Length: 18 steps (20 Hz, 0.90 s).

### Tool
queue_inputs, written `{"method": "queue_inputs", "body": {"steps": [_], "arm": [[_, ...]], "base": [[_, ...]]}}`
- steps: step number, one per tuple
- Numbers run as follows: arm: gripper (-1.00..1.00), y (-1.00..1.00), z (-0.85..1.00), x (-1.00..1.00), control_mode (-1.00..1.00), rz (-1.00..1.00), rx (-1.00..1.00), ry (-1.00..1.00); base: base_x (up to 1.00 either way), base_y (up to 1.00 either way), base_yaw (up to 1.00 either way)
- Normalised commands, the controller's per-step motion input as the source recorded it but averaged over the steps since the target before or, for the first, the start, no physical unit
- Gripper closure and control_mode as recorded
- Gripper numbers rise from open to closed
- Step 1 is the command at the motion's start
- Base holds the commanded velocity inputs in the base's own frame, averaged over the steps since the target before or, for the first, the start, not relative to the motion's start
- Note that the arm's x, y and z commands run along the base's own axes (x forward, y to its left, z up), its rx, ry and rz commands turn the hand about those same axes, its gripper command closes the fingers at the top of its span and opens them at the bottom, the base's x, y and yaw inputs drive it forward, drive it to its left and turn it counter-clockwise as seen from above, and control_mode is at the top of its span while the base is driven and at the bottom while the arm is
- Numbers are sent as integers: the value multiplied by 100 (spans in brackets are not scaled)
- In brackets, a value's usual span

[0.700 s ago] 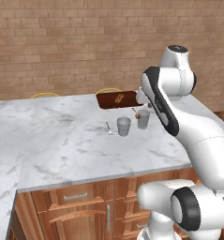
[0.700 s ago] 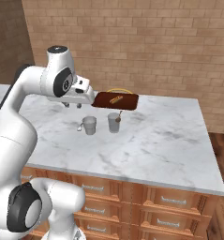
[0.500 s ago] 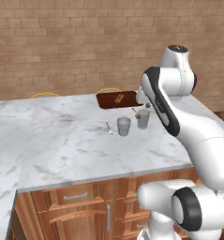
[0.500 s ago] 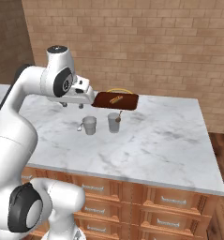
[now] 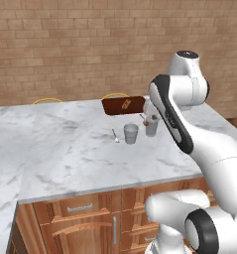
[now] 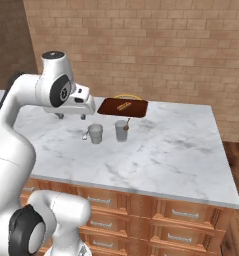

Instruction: Take the tongs from the drawer on the left and place them on the dining counter next to the tray containing the hot dog.

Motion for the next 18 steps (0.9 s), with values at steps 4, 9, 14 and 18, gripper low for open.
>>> {"method": "queue_inputs", "body": {"steps": [4, 9, 14, 18], "arm": [[-100, 73, -36, -68, -100, 11, -14, -3], [-100, 73, -36, -69, -100, 10, -13, -8], [-100, 65, -26, -49, -100, 13, -13, -4], [-100, 4, -3, -2, -100, 0, -3, 0]], "base": [[0, 0, 0], [0, 0, 0], [0, 0, 0], [0, 0, 0]]}}
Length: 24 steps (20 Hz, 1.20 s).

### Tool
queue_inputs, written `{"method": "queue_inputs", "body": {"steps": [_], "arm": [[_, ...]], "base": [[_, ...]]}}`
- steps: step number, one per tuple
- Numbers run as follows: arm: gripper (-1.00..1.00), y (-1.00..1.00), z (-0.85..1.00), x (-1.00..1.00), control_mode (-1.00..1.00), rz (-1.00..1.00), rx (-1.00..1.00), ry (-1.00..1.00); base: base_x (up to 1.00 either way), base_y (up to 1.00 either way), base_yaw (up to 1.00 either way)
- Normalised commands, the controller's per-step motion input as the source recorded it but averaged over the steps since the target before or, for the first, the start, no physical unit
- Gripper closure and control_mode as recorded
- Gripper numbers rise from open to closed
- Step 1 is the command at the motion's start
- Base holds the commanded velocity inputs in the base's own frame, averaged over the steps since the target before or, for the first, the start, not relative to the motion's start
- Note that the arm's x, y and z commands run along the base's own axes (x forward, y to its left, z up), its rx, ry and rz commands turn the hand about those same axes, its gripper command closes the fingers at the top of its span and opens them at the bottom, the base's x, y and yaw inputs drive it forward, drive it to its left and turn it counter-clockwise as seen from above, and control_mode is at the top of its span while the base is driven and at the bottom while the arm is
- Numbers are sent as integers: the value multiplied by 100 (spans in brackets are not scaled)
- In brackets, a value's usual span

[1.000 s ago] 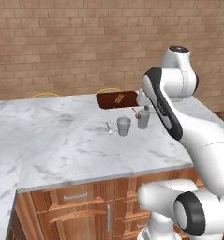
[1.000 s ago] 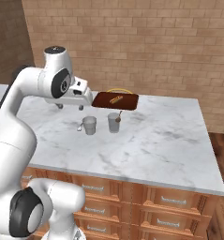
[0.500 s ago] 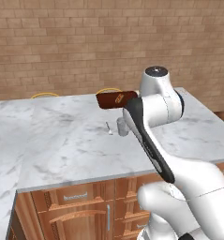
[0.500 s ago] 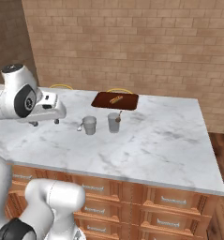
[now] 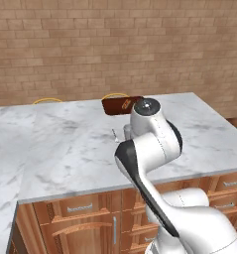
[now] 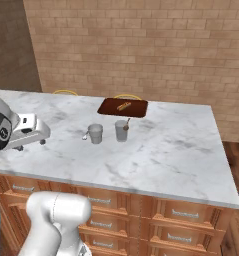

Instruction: Take the tongs from the drawer on the left and place them on the dining counter next to the tray containing the hot dog.

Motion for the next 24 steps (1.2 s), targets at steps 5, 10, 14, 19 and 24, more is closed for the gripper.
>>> {"method": "queue_inputs", "body": {"steps": [5, 10, 14, 19, 24], "arm": [[-100, 13, -9, -21, -100, 5, -3, -1], [-100, 71, -29, -48, -100, 19, -10, -8], [-100, 89, -38, -48, -100, 20, -9, -8], [-100, 86, -42, -48, -100, 20, -10, -8], [-100, 69, -45, -53, -100, 17, -15, -8]], "base": [[0, 0, 0], [0, 0, 0], [0, 0, 0], [0, 0, 0], [0, 0, 0]]}}
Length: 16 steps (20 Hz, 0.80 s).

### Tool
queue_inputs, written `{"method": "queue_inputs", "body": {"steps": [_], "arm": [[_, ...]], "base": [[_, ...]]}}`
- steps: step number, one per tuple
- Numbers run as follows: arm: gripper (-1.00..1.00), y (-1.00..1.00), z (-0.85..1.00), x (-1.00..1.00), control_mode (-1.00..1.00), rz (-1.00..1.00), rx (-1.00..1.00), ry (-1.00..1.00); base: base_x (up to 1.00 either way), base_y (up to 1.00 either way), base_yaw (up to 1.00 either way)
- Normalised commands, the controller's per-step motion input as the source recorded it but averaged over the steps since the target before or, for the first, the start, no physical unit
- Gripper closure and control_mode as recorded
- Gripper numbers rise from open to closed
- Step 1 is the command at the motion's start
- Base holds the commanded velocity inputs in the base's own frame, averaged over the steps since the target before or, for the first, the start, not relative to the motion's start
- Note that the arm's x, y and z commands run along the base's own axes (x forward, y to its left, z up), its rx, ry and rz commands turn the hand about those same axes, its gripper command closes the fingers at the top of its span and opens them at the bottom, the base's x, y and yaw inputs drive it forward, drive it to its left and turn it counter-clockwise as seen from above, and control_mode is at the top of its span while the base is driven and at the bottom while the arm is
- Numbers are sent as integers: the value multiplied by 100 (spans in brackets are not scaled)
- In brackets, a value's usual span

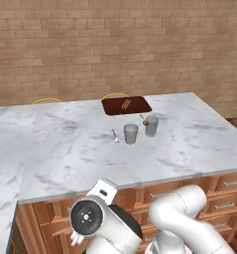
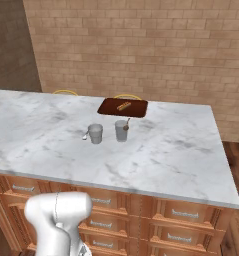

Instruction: Take the tongs from the drawer on the left and place them on the dining counter next to the tray containing the hot dog.

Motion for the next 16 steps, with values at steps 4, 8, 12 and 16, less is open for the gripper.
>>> {"method": "queue_inputs", "body": {"steps": [4, 8, 12, 16], "arm": [[-100, 33, -45, -16, -100, 12, -24, -6], [-100, 9, -72, 0, -100, 14, -28, -7], [-100, 6, -66, 6, -100, 13, -27, -10], [-100, 1, -53, 24, -100, 12, -16, -14]], "base": [[0, 0, 0], [0, 0, 0], [0, 0, 0], [0, 0, 0]]}}
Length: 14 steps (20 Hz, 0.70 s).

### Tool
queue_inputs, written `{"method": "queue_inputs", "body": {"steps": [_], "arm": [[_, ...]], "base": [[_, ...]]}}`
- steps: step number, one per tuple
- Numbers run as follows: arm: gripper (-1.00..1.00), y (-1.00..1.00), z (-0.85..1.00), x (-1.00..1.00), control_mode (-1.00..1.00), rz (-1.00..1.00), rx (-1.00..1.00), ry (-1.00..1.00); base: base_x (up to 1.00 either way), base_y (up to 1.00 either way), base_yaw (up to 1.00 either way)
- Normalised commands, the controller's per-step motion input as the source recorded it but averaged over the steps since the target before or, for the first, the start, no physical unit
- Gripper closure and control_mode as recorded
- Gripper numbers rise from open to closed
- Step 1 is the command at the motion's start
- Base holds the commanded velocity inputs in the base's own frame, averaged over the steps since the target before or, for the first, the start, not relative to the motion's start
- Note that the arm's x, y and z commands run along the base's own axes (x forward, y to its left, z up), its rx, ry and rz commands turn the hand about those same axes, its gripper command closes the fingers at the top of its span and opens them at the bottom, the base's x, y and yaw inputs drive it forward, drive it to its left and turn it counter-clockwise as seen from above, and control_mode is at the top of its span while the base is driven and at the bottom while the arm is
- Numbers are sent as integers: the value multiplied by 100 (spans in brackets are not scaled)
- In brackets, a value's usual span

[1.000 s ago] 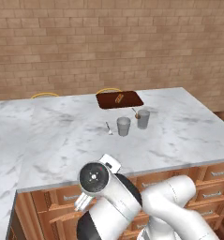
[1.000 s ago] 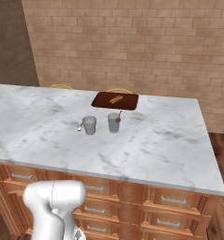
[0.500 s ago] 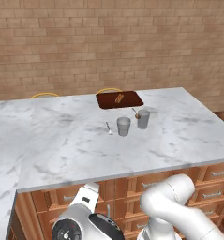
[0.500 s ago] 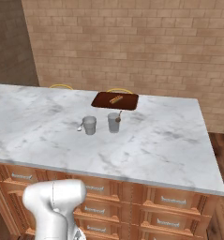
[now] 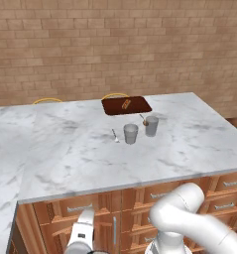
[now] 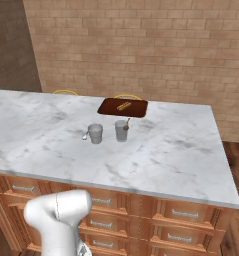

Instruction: Take the tongs from the drawer on the left and place them on the dining counter next to the tray containing the hot dog.

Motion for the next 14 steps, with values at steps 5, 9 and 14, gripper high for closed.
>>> {"method": "queue_inputs", "body": {"steps": [5, 9, 14], "arm": [[-100, 6, -38, 39, -100, 6, -8, -23], [-100, 0, -28, 41, -100, 0, 0, -18], [-100, 0, -21, 37, -100, 0, 0, -11]], "base": [[0, 0, 0], [0, 0, 0], [0, 0, 0]]}}
